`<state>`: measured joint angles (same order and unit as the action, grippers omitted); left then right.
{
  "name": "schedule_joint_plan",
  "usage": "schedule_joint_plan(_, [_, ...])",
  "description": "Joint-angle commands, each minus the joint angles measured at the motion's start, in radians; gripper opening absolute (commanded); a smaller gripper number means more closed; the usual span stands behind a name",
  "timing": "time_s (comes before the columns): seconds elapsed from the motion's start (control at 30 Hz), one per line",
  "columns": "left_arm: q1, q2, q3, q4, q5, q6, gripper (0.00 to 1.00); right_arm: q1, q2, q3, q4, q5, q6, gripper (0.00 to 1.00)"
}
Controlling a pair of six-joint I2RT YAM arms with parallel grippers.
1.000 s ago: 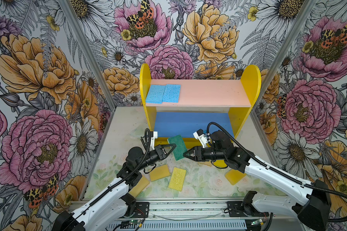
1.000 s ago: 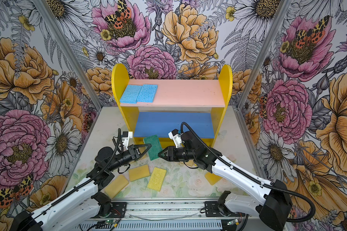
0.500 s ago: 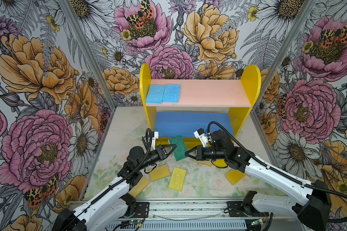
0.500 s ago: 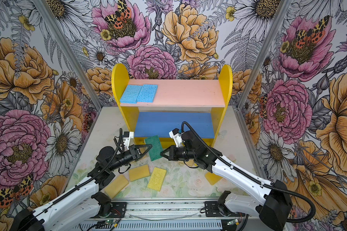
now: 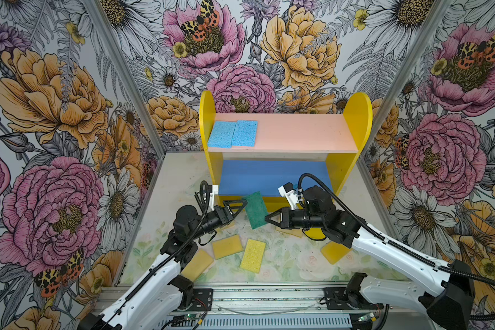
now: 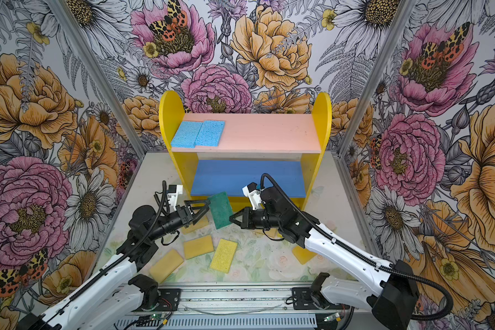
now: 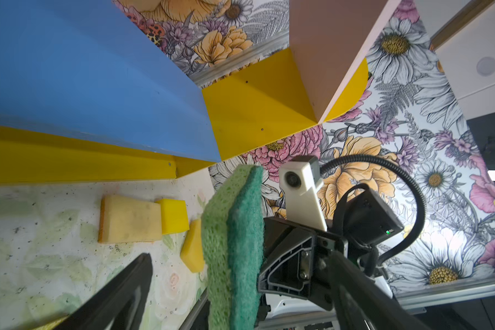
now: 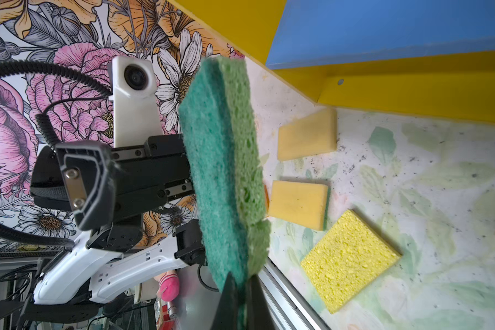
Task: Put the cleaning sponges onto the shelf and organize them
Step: 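Raise the green sponge over the top shelf while the left arm draws back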
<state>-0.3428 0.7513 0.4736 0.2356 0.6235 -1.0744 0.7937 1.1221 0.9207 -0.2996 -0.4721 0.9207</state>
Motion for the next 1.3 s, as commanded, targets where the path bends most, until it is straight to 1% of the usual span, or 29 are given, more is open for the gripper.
schedule_joint_plan(0.0, [0.102, -0.079, 0.074, -0.148, 0.087, 0.07, 0.99, 0.03, -0.025, 0.054, 0.013, 0.028, 0.006, 0.0])
schedule_joint_plan(0.07, [0.177, -0.13, 0.103, -0.259, 0.076, 0.116, 0.99, 0.043, -0.024, 0.081, 0.008, 0.04, 0.0, 0.0])
schedule_joint_plan(0.1, [0.213, -0.156, 0.122, -0.354, 0.048, 0.16, 0.99, 0.05, -0.023, 0.098, 0.003, 0.045, -0.004, 0.0])
schedule_joint_plan(0.13, [0.225, -0.167, 0.159, -0.482, -0.006, 0.229, 0.99, 0.056, -0.021, 0.125, -0.006, 0.05, -0.013, 0.0])
schedule_joint_plan(0.2, [0.222, -0.161, 0.221, -0.678, -0.124, 0.358, 0.99, 0.069, -0.015, 0.181, -0.024, 0.062, -0.027, 0.0])
schedule_joint_plan(0.23, [0.23, -0.163, 0.242, -0.741, -0.172, 0.401, 0.99, 0.073, -0.01, 0.215, -0.033, 0.07, -0.033, 0.0])
schedule_joint_plan(0.3, [0.256, -0.178, 0.263, -0.792, -0.212, 0.457, 0.99, 0.076, 0.005, 0.291, -0.051, 0.08, -0.04, 0.0])
schedule_joint_plan(0.4, [0.273, -0.184, 0.292, -0.837, -0.268, 0.549, 0.99, 0.079, 0.041, 0.428, -0.105, 0.103, -0.064, 0.0])
schedule_joint_plan(0.47, [0.282, -0.18, 0.293, -0.858, -0.292, 0.594, 0.99, 0.079, 0.068, 0.523, -0.181, 0.156, -0.079, 0.0])
schedule_joint_plan(0.6, [0.32, -0.204, 0.243, -0.858, -0.275, 0.629, 0.99, 0.078, 0.128, 0.725, -0.374, 0.329, -0.11, 0.0])
schedule_joint_plan(0.7, [0.329, -0.239, 0.202, -0.856, -0.263, 0.656, 0.99, 0.071, 0.176, 0.849, -0.458, 0.438, -0.123, 0.0])
schedule_joint_plan(0.8, [0.321, -0.244, 0.204, -0.851, -0.237, 0.666, 0.99, 0.051, 0.233, 0.962, -0.528, 0.527, -0.114, 0.0])
schedule_joint_plan(0.87, [0.315, -0.235, 0.196, -0.843, -0.227, 0.663, 0.99, 0.029, 0.279, 1.03, -0.561, 0.558, -0.098, 0.0])
schedule_joint_plan(1.0, [0.316, -0.22, 0.189, -0.823, -0.206, 0.665, 0.99, -0.032, 0.39, 1.201, -0.639, 0.578, -0.07, 0.0])
schedule_joint_plan(1.1, [0.318, -0.215, 0.189, -0.821, -0.198, 0.666, 0.99, -0.067, 0.455, 1.297, -0.679, 0.572, -0.05, 0.0])
schedule_joint_plan(1.2, [0.316, -0.221, 0.189, -0.819, -0.197, 0.665, 0.99, -0.12, 0.527, 1.395, -0.74, 0.506, -0.027, 0.0])
schedule_joint_plan(1.27, [0.311, -0.224, 0.188, -0.82, -0.198, 0.665, 0.99, -0.145, 0.556, 1.425, -0.75, 0.465, -0.02, 0.0])
